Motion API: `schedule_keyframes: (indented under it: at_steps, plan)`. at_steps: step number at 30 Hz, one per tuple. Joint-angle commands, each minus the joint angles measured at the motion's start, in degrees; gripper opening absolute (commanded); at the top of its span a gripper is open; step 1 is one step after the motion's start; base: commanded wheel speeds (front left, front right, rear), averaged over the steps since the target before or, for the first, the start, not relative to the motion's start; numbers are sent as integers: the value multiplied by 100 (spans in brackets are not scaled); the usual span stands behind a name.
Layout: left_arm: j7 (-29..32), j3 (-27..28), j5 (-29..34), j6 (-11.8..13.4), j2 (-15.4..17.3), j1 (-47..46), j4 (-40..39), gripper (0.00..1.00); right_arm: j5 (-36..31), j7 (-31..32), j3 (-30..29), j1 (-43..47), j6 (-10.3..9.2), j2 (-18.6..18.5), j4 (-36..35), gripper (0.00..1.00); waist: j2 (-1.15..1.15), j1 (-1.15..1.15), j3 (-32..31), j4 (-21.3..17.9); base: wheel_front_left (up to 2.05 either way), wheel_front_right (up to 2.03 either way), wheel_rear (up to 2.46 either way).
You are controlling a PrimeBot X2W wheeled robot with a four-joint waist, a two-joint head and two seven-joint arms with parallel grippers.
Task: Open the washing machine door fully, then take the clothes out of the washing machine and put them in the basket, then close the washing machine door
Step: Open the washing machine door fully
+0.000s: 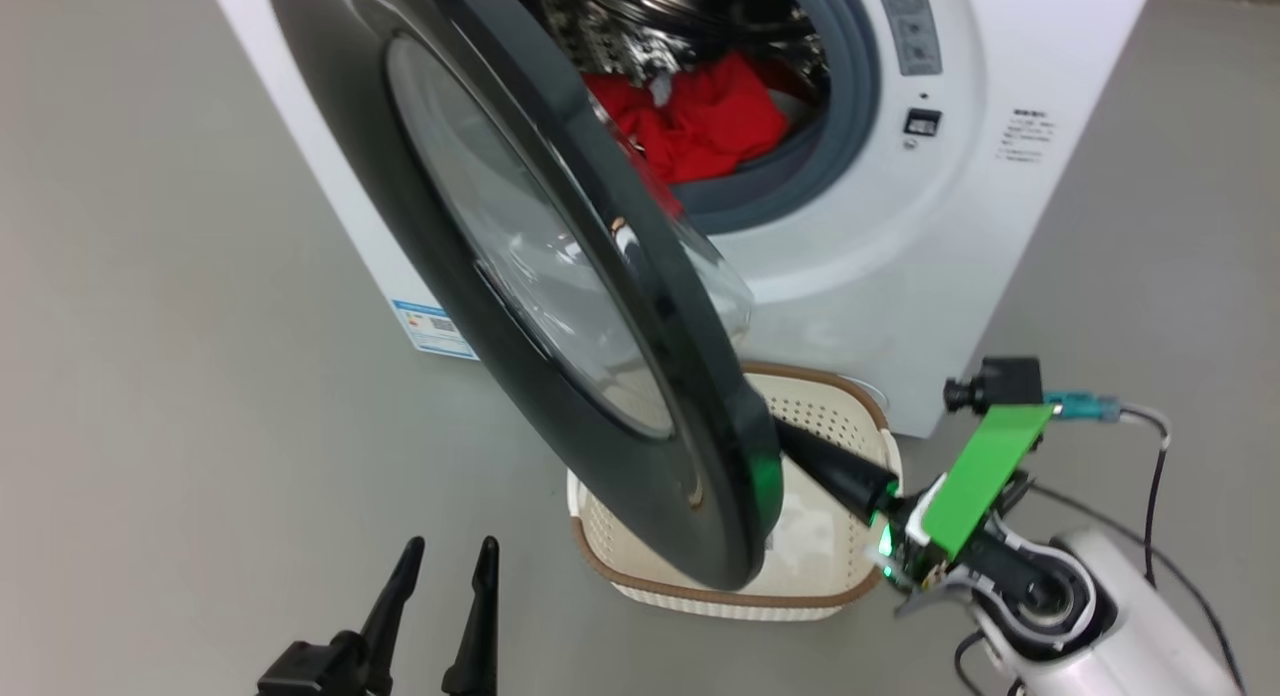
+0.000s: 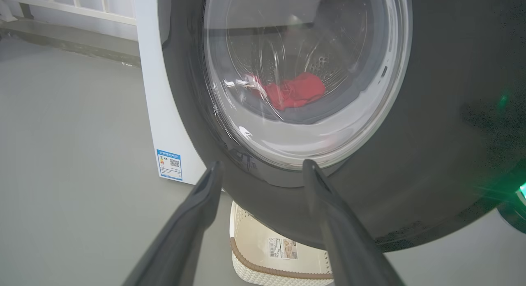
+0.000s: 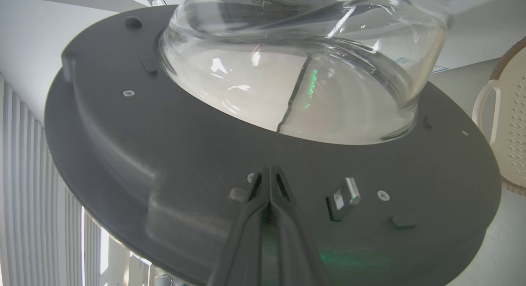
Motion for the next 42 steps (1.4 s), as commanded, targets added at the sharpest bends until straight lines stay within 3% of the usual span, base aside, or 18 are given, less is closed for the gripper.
schedule_keyframes:
  at_steps: [1, 14, 29, 42]
  plan:
    - [-70, 202, 6, 26, 35, -54, -130, 100, -13, 75, 80, 85, 45, 147, -178, 0, 0, 0, -110, 124, 0, 0, 0]
    - [-70, 392, 174, 43, 35, 278, -135, 100, -136, 387, 357, 531, 45, 556, -208, 0, 0, 0, -588, 796, 0, 0, 0]
    - [-70, 668, 193, 154, 35, 478, -423, 100, 249, 156, 1096, 281, 45, 597, -255, 0, 0, 0, -669, 889, 0, 0, 0]
    - [-70, 690, 202, 153, 35, 495, -438, 100, 352, -36, 1322, 212, 45, 598, -288, 0, 0, 0, -669, 888, 0, 0, 0]
